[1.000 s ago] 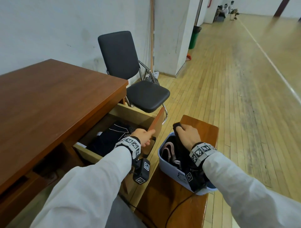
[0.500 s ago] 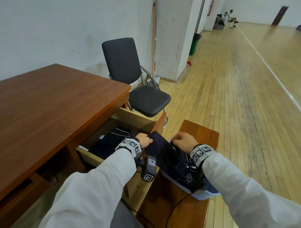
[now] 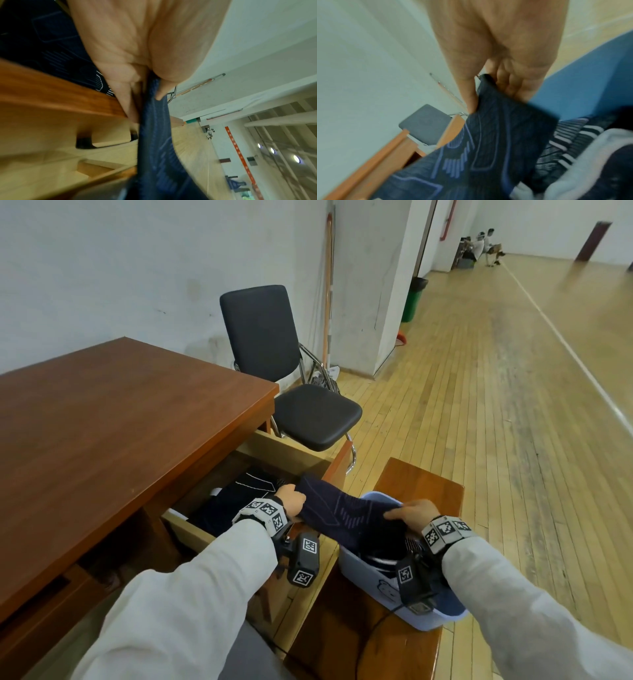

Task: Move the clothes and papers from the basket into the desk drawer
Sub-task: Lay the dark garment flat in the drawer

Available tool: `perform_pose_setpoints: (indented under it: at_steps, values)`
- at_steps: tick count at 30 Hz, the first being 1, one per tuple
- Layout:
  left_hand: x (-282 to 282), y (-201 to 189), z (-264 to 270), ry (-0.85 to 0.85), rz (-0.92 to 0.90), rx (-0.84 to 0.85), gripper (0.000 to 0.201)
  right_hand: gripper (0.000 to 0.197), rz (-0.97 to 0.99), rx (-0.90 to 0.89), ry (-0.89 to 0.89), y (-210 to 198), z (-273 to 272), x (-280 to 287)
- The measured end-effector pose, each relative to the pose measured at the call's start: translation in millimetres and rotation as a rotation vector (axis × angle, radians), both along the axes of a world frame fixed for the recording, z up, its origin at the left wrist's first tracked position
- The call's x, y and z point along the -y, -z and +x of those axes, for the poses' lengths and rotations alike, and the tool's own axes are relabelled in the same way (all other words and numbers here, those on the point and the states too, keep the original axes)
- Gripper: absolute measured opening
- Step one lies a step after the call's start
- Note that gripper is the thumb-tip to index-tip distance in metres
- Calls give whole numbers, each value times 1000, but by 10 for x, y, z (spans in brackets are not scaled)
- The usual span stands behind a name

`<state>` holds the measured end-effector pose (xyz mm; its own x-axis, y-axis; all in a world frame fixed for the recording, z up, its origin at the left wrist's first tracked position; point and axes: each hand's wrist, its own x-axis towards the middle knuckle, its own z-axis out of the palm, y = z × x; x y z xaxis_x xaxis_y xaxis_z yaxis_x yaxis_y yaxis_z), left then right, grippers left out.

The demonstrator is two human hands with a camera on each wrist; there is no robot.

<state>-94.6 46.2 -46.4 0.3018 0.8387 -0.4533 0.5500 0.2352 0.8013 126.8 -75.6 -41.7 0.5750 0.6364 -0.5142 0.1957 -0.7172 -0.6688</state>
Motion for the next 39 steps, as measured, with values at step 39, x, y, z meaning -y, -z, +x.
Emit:
perform_pose_setpoints:
  at_steps: [39]
  values:
    - [-1491, 644, -635, -104, 315, -526, 35, 22, 23, 844, -823, 321, -936, -1923]
